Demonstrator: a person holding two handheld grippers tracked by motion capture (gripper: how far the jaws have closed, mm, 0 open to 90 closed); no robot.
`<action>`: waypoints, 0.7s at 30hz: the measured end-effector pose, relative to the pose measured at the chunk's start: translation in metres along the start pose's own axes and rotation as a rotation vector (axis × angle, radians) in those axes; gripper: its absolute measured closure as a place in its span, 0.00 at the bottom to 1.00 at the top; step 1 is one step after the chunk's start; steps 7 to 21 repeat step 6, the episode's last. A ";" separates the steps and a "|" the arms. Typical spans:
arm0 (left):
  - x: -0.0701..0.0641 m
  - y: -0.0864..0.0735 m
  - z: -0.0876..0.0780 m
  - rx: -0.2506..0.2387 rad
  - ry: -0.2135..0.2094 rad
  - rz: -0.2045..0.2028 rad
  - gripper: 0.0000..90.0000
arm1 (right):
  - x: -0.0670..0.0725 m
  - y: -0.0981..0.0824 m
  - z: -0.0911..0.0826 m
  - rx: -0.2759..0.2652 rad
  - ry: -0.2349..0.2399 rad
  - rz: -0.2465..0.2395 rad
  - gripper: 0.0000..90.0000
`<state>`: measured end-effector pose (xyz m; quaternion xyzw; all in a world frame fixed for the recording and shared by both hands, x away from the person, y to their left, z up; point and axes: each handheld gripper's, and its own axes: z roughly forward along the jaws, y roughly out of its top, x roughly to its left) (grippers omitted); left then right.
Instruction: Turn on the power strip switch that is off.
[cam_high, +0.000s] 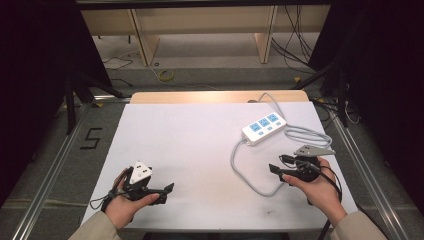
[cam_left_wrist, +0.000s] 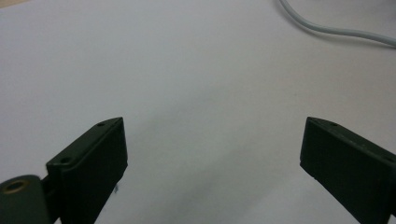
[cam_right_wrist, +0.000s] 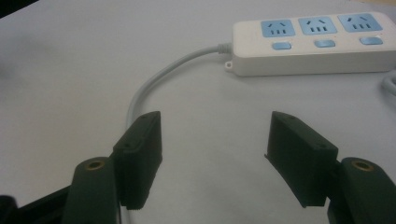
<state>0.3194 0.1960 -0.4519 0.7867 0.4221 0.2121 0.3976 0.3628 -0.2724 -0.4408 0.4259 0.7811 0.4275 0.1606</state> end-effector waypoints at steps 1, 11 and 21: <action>0.000 0.000 0.000 0.001 0.000 0.001 0.08 | 0.001 -0.001 -0.001 -0.004 0.000 0.000 0.39; -0.001 0.000 0.000 0.006 -0.005 0.007 0.08 | 0.006 -0.005 -0.007 -0.022 0.004 -0.007 0.37; -0.001 0.000 0.000 0.006 -0.005 0.007 0.08 | 0.006 -0.005 -0.007 -0.022 0.004 -0.007 0.37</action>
